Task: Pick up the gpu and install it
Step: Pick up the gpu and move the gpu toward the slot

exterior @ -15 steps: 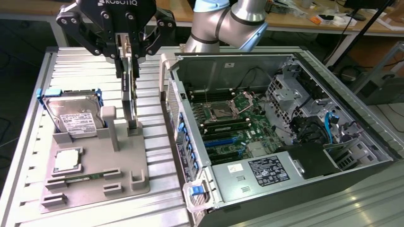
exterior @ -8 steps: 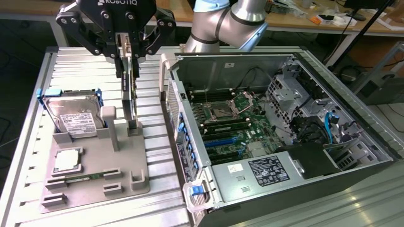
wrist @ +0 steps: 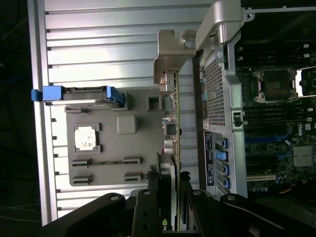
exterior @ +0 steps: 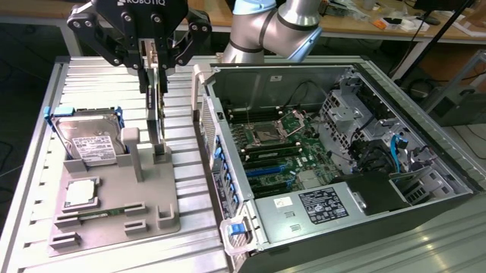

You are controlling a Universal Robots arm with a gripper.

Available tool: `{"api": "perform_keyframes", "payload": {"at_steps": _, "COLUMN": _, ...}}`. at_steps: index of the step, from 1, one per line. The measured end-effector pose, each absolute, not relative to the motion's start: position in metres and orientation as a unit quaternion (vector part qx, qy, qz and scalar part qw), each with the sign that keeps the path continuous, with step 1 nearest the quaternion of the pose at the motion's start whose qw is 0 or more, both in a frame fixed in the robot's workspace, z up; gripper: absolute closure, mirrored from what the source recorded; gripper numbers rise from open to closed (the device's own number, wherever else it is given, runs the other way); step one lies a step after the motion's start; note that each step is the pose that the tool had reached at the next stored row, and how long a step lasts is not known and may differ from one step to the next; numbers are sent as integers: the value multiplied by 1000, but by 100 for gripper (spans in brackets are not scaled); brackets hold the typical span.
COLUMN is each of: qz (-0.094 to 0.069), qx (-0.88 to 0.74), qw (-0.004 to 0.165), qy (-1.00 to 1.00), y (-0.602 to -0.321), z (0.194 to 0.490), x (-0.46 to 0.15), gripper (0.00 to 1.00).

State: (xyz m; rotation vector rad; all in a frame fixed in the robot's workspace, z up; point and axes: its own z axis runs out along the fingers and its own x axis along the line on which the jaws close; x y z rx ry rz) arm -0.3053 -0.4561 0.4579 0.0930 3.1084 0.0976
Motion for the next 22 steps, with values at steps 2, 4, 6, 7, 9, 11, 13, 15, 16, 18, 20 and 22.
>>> {"api": "perform_keyframes", "payload": {"at_steps": 2, "qz": 31, "qx": 30, "qw": 15, "qy": 999, "y": -456, "z": 458, "x": -304, "gripper": 73}}
{"api": "perform_keyframes", "payload": {"at_steps": 4, "qz": 31, "qx": 30, "qw": 15, "qy": 999, "y": -456, "z": 458, "x": -303, "gripper": 73}}
{"api": "perform_keyframes", "payload": {"at_steps": 6, "qz": 31, "qx": 30, "qw": 15, "qy": 999, "y": -456, "z": 458, "x": -301, "gripper": 73}}
{"api": "perform_keyframes", "payload": {"at_steps": 7, "qz": 31, "qx": 30, "qw": 15, "qy": 999, "y": -456, "z": 458, "x": -300, "gripper": 73}}
{"api": "perform_keyframes", "payload": {"at_steps": 9, "qz": 31, "qx": 30, "qw": 15, "qy": 999, "y": -456, "z": 458, "x": -298, "gripper": 73}}
{"api": "perform_keyframes", "payload": {"at_steps": 11, "qz": 31, "qx": 30, "qw": 15, "qy": 999, "y": -456, "z": 458, "x": -295, "gripper": 73}}
{"api": "perform_keyframes", "payload": {"at_steps": 13, "qz": 31, "qx": 30, "qw": 15, "qy": 999, "y": -456, "z": 458, "x": -293, "gripper": 73}}
{"api": "perform_keyframes", "payload": {"at_steps": 15, "qz": 31, "qx": 30, "qw": 15, "qy": 999, "y": -456, "z": 458, "x": -291, "gripper": 73}}
{"api": "perform_keyframes", "payload": {"at_steps": 16, "qz": 31, "qx": 30, "qw": 15, "qy": 999, "y": -456, "z": 458, "x": -290, "gripper": 73}}
{"api": "perform_keyframes", "payload": {"at_steps": 18, "qz": 31, "qx": 30, "qw": 15, "qy": 999, "y": -456, "z": 458, "x": -288, "gripper": 73}}
{"api": "perform_keyframes", "payload": {"at_steps": 20, "qz": 31, "qx": 30, "qw": 15, "qy": 999, "y": -456, "z": 458, "x": -287, "gripper": 73}}
{"api": "perform_keyframes", "payload": {"at_steps": 22, "qz": 31, "qx": 30, "qw": 15, "qy": 999, "y": -456, "z": 458, "x": -285, "gripper": 73}}
